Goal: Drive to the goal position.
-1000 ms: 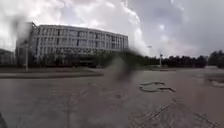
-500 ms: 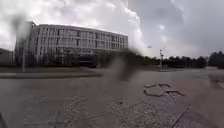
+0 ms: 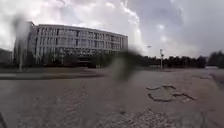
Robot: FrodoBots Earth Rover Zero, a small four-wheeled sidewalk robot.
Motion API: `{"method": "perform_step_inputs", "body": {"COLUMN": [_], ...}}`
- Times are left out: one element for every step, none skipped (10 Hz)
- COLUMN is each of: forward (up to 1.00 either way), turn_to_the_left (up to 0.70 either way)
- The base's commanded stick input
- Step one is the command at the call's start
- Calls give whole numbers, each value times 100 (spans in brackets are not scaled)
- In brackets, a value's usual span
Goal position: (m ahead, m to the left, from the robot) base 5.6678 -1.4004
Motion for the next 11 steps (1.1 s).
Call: {"method": "perform_step_inputs", "body": {"forward": [70, 70, 70, 70, 70, 70, 70, 70, 70, 70, 70], "turn_to_the_left": [-3, -3, -3, -3, -3, -3, -3, -3, -3, -20, -29]}}
